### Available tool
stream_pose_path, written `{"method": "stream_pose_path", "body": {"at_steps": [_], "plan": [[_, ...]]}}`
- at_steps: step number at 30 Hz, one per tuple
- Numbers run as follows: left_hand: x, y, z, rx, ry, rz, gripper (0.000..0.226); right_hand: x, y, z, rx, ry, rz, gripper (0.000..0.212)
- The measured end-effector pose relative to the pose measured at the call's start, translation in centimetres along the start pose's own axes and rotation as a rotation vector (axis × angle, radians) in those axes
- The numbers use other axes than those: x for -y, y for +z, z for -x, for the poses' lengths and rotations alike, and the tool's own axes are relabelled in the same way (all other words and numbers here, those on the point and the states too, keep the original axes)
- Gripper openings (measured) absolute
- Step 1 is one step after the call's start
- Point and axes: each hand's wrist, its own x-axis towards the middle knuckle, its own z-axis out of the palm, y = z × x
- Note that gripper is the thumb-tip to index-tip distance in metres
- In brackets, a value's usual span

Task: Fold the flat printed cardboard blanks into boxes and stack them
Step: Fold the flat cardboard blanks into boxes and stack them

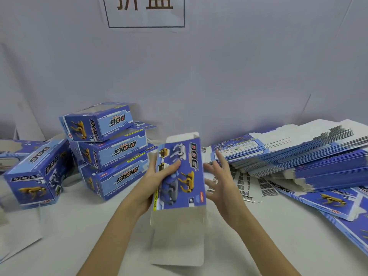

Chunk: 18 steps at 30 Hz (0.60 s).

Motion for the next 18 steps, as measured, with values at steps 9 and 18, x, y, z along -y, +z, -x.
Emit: {"method": "stream_pose_path", "body": {"at_steps": [9, 18], "plan": [[0.8, 1.5, 0.1, -0.051, 0.116, -0.1, 0.052, 0.1, -1.0, 0.4, -0.088, -0.005, 0.009, 0.038], [1.2, 1.0, -0.3, 0.0, 0.102, -0.111, 0.047, -0.1, -1.6, 0.0, -0.066, -0.015, 0.041, 0.041]]}}
